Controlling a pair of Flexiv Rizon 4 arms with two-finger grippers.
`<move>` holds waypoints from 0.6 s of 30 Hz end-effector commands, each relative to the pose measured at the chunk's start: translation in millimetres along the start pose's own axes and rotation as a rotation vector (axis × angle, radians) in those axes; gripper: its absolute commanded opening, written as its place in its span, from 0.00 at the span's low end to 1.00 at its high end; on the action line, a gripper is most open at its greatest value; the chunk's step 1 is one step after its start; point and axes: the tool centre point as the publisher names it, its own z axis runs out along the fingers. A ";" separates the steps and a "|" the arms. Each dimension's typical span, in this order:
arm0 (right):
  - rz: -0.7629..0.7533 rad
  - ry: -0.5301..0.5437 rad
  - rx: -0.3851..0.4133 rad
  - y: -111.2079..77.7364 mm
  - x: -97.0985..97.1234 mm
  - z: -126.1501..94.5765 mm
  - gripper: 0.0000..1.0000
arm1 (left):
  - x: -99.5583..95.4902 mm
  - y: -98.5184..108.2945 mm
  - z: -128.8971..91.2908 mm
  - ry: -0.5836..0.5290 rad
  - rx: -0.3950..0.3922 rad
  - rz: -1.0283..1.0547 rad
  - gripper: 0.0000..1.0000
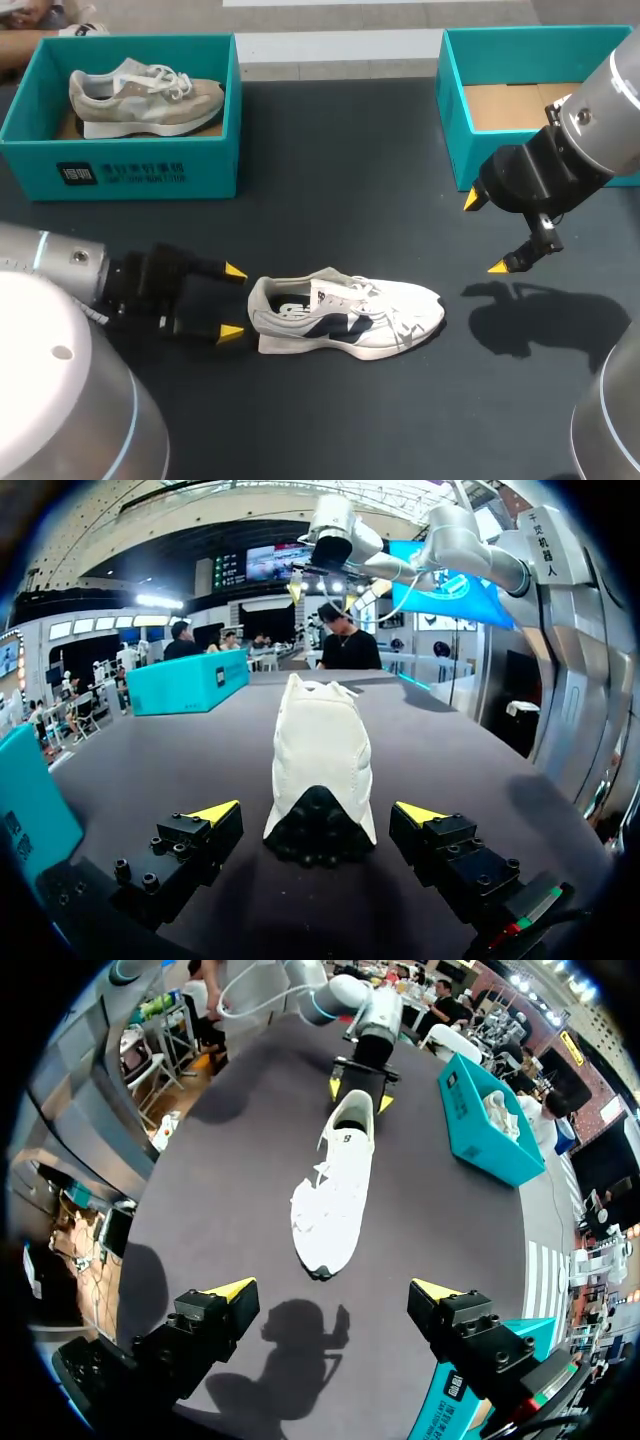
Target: Take the shoe out of the shoebox, open the shoe tongue, remove and reinsert the insole, then place the shoe into the shoebox
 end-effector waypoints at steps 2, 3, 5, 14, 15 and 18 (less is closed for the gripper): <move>0.001 -0.001 0.003 0.6 0.1 1.3 1.00 | -2.5 0.0 21.9 0.005 -0.014 -0.007 1.00; 0.001 -0.001 0.003 0.6 0.1 1.3 1.00 | -1.4 -0.4 23.9 0.005 -0.013 -0.007 1.00; 0.001 -0.001 0.003 0.6 0.1 1.3 1.00 | 2.7 -2.2 29.6 0.012 -0.010 -0.010 1.00; 0.001 -0.001 0.003 0.6 0.1 1.3 1.00 | 9.0 0.5 45.1 -0.015 -0.053 0.003 1.00; 0.001 -0.001 0.003 0.6 0.1 1.3 1.00 | 8.6 1.4 46.5 -0.018 -0.057 0.003 1.00; 0.001 -0.001 0.003 0.6 0.1 1.3 1.00 | 8.5 1.7 51.7 -0.020 -0.056 -0.003 1.00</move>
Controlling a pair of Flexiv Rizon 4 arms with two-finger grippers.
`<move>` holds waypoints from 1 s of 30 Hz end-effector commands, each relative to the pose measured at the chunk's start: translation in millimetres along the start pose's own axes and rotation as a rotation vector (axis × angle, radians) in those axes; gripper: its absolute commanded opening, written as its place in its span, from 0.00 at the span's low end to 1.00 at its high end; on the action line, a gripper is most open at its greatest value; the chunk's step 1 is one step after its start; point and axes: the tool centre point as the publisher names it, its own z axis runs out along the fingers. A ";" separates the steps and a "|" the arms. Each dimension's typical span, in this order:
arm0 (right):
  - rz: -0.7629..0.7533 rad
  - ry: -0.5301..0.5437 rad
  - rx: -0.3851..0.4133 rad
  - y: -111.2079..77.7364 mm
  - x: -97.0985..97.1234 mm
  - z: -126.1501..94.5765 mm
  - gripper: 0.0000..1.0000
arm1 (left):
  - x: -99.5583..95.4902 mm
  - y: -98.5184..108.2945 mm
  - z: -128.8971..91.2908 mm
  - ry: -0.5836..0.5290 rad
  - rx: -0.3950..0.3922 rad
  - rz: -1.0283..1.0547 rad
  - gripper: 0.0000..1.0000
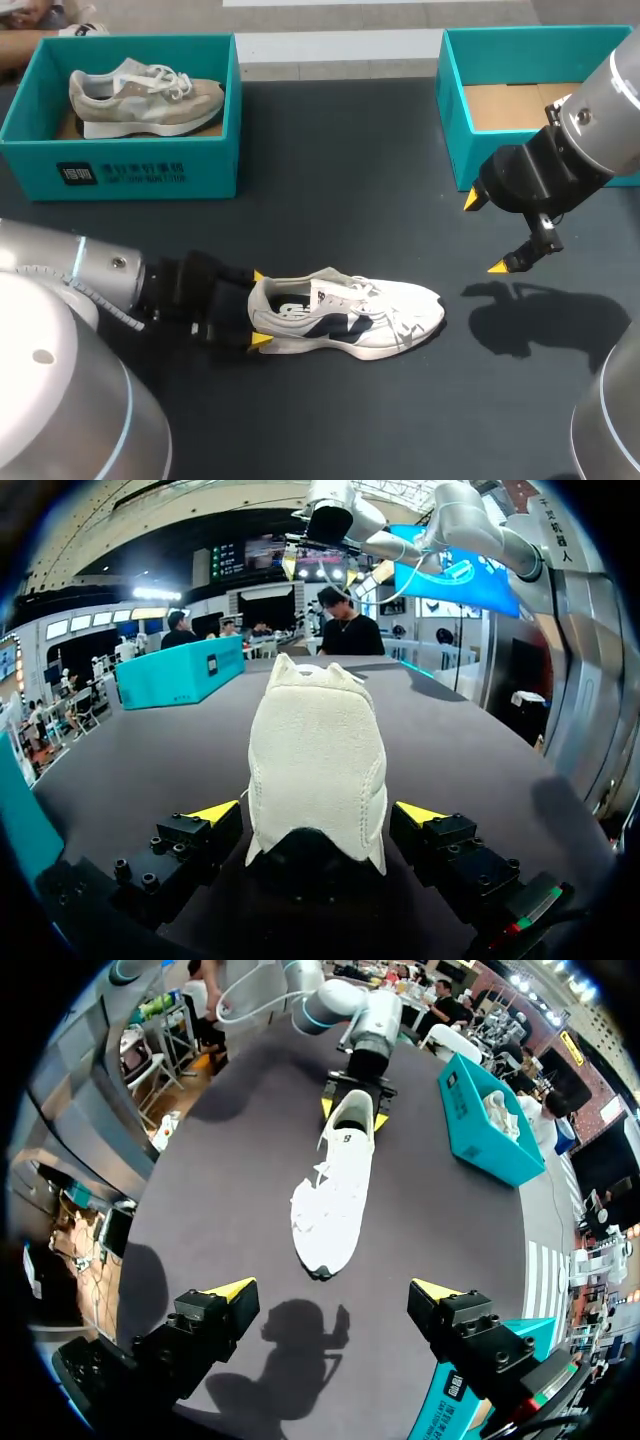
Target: Take the shoe out of the shoebox, open the shoe tongue, remove and reinsert the insole, then place the shoe into the shoebox
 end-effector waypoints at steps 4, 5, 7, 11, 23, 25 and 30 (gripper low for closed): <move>0.001 -0.001 0.003 0.6 0.1 1.2 1.00 | 1.8 4.5 15.2 -0.013 -0.011 0.004 1.00; 0.001 -0.001 0.003 0.6 0.1 1.2 1.00 | -0.6 7.0 15.4 -0.022 -0.029 0.010 1.00; 0.001 -0.001 0.003 0.6 0.1 1.2 1.00 | -2.9 8.8 16.4 -0.027 -0.018 0.004 1.00; 0.001 -0.001 0.003 0.6 0.1 1.2 1.00 | -1.4 11.7 21.8 -0.035 -0.021 0.003 0.65; 0.001 -0.001 0.003 0.6 0.1 1.2 1.00 | 4.2 15.1 27.2 -0.022 0.026 -0.038 0.00; 0.001 -0.001 0.003 0.6 0.1 1.2 1.00 | 4.2 15.1 27.2 -0.022 0.026 -0.038 0.00; 0.001 -0.001 0.003 0.6 0.1 1.2 1.00 | 4.2 15.1 27.2 -0.022 0.026 -0.038 0.00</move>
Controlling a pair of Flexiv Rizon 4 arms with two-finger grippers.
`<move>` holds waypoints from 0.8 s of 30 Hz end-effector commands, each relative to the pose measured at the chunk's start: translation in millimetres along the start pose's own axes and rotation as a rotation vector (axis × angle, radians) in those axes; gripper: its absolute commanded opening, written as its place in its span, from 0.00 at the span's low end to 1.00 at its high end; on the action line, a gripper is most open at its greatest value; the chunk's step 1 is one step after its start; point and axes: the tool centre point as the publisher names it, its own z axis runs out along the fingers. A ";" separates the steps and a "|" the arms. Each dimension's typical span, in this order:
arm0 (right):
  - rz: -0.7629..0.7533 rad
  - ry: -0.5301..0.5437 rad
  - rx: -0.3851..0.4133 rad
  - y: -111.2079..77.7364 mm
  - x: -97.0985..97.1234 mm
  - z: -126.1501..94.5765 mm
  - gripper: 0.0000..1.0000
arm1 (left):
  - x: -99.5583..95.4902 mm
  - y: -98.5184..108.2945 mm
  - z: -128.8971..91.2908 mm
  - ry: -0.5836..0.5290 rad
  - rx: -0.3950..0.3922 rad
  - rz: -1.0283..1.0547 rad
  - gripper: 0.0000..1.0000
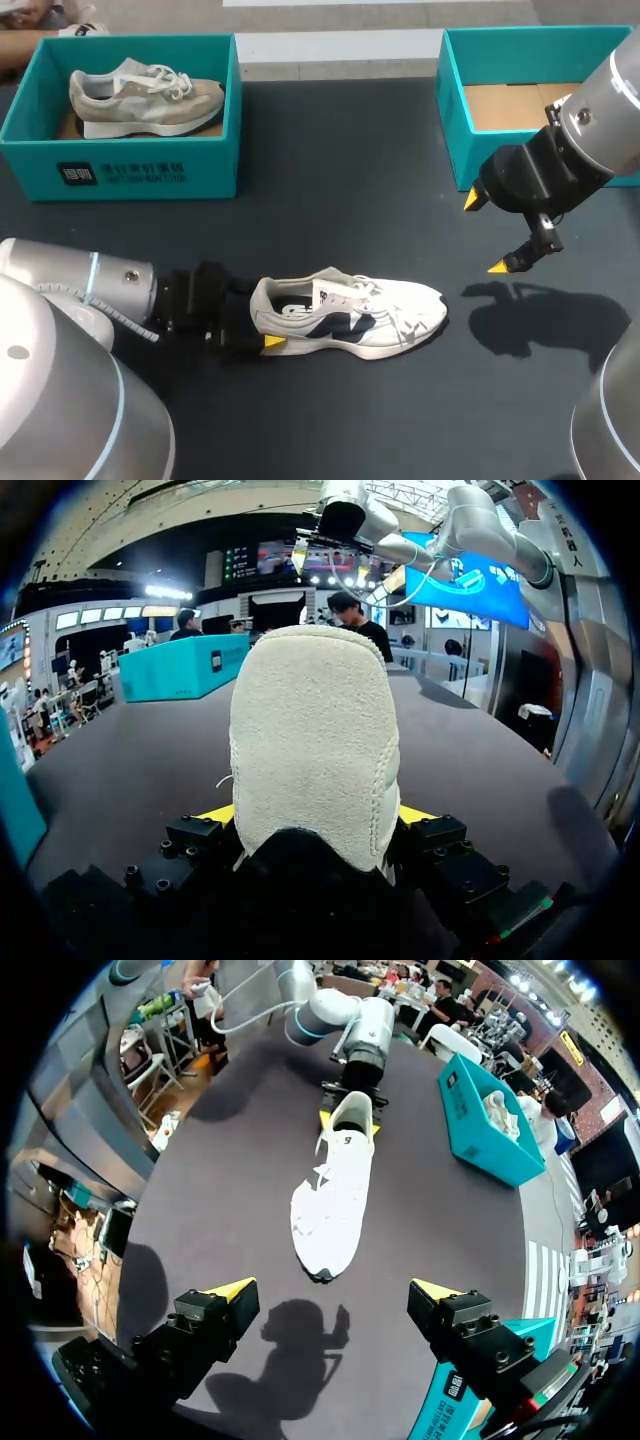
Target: Take the shoe out of the shoebox, open the shoe tongue, remove and reinsert the insole, then place the shoe into the shoebox
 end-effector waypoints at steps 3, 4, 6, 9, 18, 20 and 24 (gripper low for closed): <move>0.001 0.000 0.003 0.6 0.1 1.3 1.00 | 1.3 5.7 5.9 -0.001 -0.001 0.000 0.00; 0.001 0.000 0.003 0.6 0.1 1.3 1.00 | 1.3 5.7 5.9 -0.001 -0.001 0.000 0.00; 0.084 -0.037 0.015 5.2 -3.4 0.7 1.00 | 1.3 5.7 5.9 -0.001 -0.001 0.000 0.00; 0.308 -0.079 0.050 17.6 -9.4 4.8 1.00 | 1.3 5.7 5.9 -0.001 -0.001 0.000 0.00; 0.903 -0.264 0.139 59.1 -8.1 33.1 1.00 | 1.3 5.7 5.9 -0.001 -0.001 0.000 0.00; 0.903 -0.264 0.139 59.1 -8.1 33.1 1.00 | 1.3 5.7 5.9 -0.001 -0.001 0.000 0.00; 0.903 -0.264 0.139 59.1 -8.1 33.1 1.00 | 1.3 5.7 5.9 -0.001 -0.001 0.000 0.00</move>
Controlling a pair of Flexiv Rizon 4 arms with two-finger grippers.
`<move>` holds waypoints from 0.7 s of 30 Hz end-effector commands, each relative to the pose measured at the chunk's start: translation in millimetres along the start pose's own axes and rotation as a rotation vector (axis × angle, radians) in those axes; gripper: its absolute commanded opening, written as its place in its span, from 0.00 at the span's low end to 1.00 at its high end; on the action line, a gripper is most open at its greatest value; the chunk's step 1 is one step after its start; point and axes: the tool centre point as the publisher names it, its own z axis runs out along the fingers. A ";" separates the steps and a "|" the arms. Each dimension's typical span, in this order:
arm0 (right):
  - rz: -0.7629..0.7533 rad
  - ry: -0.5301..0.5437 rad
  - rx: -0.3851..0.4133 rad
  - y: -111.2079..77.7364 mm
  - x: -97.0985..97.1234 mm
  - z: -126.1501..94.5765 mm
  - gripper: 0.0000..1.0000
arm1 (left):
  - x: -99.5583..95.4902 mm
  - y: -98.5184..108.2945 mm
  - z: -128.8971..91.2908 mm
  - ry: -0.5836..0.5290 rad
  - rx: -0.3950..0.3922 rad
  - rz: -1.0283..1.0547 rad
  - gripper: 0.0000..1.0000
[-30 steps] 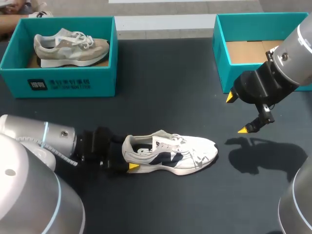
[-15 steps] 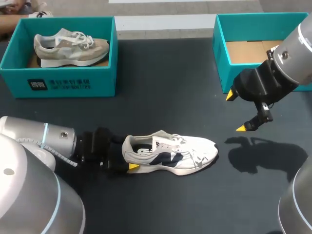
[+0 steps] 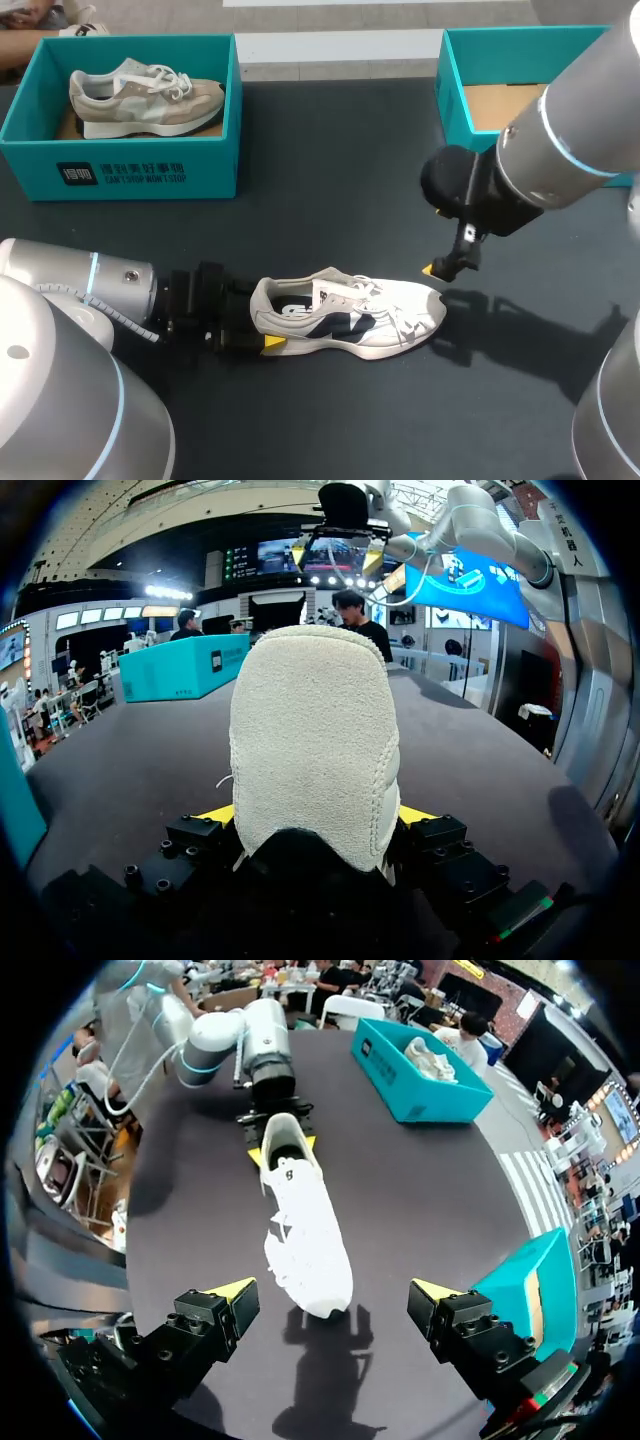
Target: Take the shoe out of the shoebox, open the shoe tongue, remove and reinsert the insole, then place the shoe into the shoebox
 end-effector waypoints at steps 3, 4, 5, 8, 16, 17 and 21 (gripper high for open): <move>0.387 -0.130 0.087 8.0 1.9 5.8 1.00 | 1.1 5.8 5.8 0.000 -0.001 0.000 0.00; 0.387 -0.130 0.087 8.0 1.9 5.8 1.00 | 1.1 5.8 5.8 0.000 -0.001 0.000 0.00; 0.387 -0.130 0.087 8.0 1.9 5.8 1.00 | 1.1 5.8 5.8 0.000 -0.001 0.000 0.00; 0.387 -0.130 0.087 8.0 1.9 5.8 1.00 | 1.1 5.8 5.8 0.000 -0.001 0.000 0.00; 0.494 -0.166 0.107 22.4 4.0 21.8 1.00 | 1.1 5.8 5.8 0.000 -0.001 0.000 0.00; 0.512 -0.161 0.111 26.5 5.2 26.0 1.00 | 1.1 5.8 5.8 0.000 -0.001 0.000 0.00; 0.569 -0.175 0.096 45.7 8.6 43.2 1.00 | 1.1 5.8 5.8 0.000 -0.001 0.000 0.00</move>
